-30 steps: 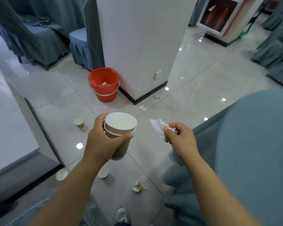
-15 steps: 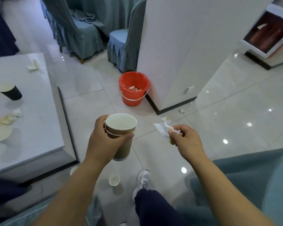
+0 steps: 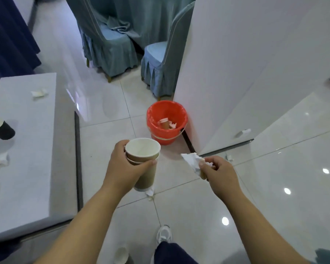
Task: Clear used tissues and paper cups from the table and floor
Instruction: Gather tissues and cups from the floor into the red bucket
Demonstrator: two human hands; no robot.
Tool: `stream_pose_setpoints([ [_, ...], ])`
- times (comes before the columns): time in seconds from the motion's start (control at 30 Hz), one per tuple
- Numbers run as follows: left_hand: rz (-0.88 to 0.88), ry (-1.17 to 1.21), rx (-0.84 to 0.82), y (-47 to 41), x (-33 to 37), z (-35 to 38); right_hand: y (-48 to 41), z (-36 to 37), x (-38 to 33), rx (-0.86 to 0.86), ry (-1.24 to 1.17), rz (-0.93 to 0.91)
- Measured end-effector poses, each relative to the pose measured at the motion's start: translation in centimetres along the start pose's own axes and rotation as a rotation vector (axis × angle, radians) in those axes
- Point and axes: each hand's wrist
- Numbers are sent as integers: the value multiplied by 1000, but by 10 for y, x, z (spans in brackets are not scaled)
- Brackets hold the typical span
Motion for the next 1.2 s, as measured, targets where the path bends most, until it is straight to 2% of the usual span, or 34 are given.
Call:
stream_pose_setpoints([
  [0.17, 6, -73, 24, -75, 37, 25, -93, -10, -20, 20, -12, 14],
  [0.4, -56, -99, 34, -184, 50, 35, -190, 19, -37, -21, -13, 58],
  [0.7, -83, -279, -202, -356, 58, 75, -325, 55, -55, 105, 11, 177],
  [0.9, -183, -396, -255, -444, 59, 106, -412, 74, -51, 41, 119, 244],
  [1.2, -340, -370, -240, -546, 59, 193, -571, 86, -8, -154, 220, 367],
])
Point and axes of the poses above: each hand's wrist, its own y-axis away from the middle knuckle, its own z-axis out of the palm, x = y × z, and after that the axes turned 13 degrees about -y, right-handed
